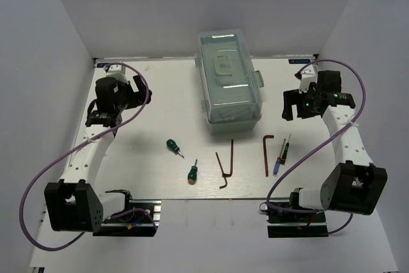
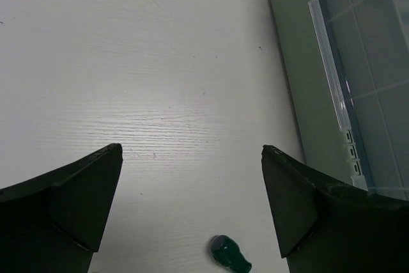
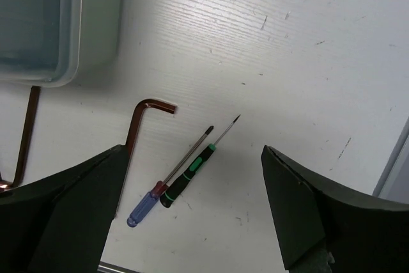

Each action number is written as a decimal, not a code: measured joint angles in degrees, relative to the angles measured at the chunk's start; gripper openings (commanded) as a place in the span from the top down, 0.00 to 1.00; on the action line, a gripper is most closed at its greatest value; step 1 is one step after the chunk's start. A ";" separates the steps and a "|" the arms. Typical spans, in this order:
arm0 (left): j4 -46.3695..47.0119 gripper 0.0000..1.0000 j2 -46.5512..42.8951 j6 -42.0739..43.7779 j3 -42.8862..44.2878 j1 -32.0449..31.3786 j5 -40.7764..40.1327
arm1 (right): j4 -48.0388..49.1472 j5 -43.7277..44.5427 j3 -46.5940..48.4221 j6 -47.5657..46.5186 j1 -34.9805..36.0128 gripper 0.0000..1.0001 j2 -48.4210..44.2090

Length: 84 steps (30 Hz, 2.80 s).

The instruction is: Sort the tools into containers

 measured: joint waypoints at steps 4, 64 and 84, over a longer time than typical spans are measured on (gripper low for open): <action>0.13 0.00 1.49 -0.79 0.00 0.00 3.06 | -0.17 -0.76 1.68 -0.22 0.00 0.09 1.14; 12.98 0.18 25.77 -14.34 22.73 -6.99 31.28 | 16.74 2.99 50.07 29.88 31.91 0.31 42.86; 17.03 0.20 32.85 -17.38 33.70 -11.65 36.54 | 24.33 -22.56 49.68 46.69 25.66 0.35 45.22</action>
